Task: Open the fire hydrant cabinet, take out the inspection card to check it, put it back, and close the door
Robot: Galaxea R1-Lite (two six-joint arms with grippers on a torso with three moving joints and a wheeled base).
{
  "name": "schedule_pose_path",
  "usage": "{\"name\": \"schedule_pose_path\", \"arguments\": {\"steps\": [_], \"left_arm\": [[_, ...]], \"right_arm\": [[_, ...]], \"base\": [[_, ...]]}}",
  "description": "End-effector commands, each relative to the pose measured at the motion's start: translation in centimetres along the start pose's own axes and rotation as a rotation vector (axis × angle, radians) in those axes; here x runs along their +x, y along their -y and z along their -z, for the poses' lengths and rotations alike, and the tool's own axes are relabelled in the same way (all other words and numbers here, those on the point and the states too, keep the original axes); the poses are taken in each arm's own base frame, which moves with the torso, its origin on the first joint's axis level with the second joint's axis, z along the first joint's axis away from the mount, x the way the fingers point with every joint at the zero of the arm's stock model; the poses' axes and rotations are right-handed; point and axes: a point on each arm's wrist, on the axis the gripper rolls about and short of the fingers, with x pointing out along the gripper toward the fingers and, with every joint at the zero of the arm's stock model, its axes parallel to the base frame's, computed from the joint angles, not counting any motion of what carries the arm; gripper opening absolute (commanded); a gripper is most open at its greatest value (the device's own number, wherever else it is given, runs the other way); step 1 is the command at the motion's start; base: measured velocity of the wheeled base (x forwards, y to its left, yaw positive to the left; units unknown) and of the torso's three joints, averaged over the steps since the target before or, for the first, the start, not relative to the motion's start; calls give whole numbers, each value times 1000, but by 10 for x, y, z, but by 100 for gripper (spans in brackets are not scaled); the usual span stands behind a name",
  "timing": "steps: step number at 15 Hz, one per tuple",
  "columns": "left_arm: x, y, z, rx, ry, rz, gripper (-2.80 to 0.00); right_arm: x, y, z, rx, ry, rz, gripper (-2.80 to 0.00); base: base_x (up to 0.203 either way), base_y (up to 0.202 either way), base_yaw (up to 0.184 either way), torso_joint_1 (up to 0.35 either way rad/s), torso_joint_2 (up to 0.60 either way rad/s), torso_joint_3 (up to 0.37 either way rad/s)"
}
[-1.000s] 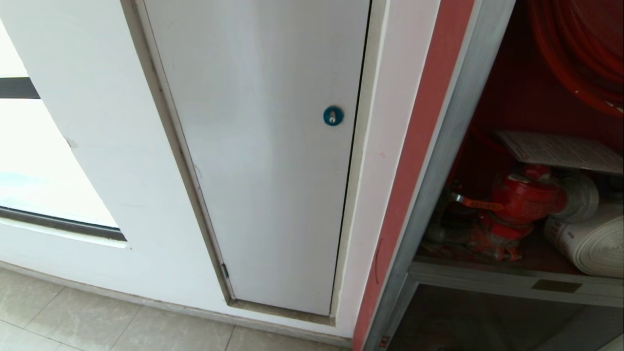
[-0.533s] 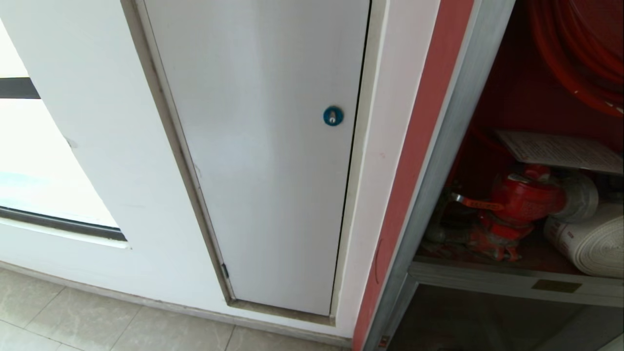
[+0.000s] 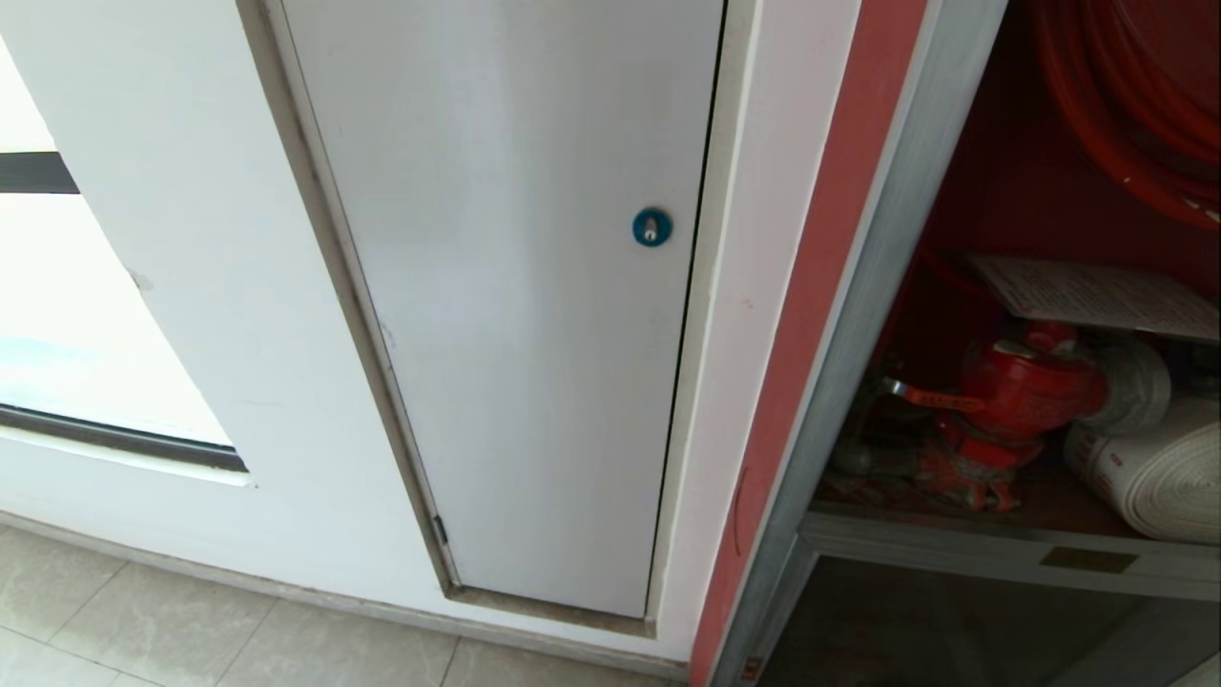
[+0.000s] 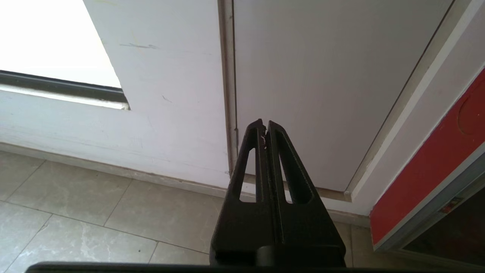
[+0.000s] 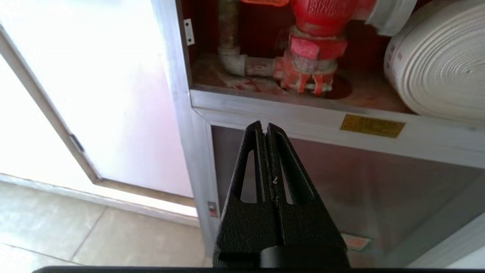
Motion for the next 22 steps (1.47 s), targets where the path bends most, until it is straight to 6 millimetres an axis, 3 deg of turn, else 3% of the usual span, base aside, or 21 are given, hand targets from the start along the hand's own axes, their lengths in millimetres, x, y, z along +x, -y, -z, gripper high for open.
{"name": "schedule_pose_path", "arguments": {"steps": [1,22], "left_arm": [[0,0,0,0,-1,-1,-280],[0,0,0,0,-1,-1,-280]], "right_arm": [[0,0,11,22,-8,-1,-280],[3,2,21,87,-24,81,-280]], "base": [[0,0,0,0,0,0],[0,0,0,0,0,0]]}}
